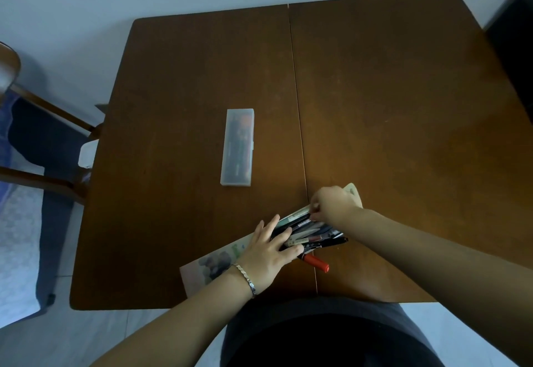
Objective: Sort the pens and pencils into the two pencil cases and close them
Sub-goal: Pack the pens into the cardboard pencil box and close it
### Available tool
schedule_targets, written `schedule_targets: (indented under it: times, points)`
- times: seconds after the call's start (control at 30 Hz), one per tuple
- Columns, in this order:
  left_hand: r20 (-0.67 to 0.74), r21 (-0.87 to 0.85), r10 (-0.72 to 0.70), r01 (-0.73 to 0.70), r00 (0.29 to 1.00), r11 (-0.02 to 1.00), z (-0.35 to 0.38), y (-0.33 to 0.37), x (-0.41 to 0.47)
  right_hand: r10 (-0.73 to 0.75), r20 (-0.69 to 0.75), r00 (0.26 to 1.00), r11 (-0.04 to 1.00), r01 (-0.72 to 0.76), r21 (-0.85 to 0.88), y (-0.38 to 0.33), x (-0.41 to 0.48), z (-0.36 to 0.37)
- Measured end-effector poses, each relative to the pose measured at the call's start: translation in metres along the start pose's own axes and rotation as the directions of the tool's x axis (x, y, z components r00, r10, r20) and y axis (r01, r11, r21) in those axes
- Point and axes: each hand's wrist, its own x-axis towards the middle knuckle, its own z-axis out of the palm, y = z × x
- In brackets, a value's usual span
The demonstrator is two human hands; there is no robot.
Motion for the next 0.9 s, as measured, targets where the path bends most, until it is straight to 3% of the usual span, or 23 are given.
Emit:
schedule_targets:
  times: [0.07, 0.13, 0.23, 0.33, 0.63, 0.83, 0.9]
  points:
    - [-0.006, -0.011, 0.004, -0.004, 1.000, 1.000, -0.001, 0.000, 0.000, -0.241, 0.019, 0.970, 0.949, 0.240, -0.203, 0.001, -0.007, 0.001]
    - [0.012, 0.013, 0.022, -0.022, 1.000, 1.000, -0.003, 0.001, 0.000, -0.418, 0.082, 0.905, 0.829, 0.417, -0.373, 0.001, -0.005, 0.002]
    - [-0.010, 0.033, 0.061, -0.060, 0.998, 0.998, -0.003, 0.001, 0.000, -0.534, 0.164, 0.829, 0.674, 0.535, -0.509, 0.001, -0.002, 0.001]
    - [-0.023, 0.038, 0.078, -0.077, 0.997, 0.996, -0.004, 0.000, -0.002, -0.556, 0.221, 0.801, 0.584, 0.565, -0.582, -0.001, -0.003, 0.003]
    - [-0.068, -0.004, 0.079, -0.079, 0.995, 0.997, 0.002, -0.003, -0.004, -0.458, 0.200, 0.866, 0.683, 0.487, -0.544, -0.007, -0.009, 0.008]
    - [0.044, -0.049, 0.001, 0.001, 0.999, 0.999, -0.013, 0.001, -0.002, -0.457, 0.207, 0.865, 0.715, 0.495, -0.494, -0.005, 0.002, 0.012]
    - [-0.047, -0.058, 0.046, -0.048, 0.998, 0.997, -0.014, 0.000, -0.003, -0.449, 0.195, 0.872, 0.725, 0.483, -0.492, -0.007, 0.002, 0.011]
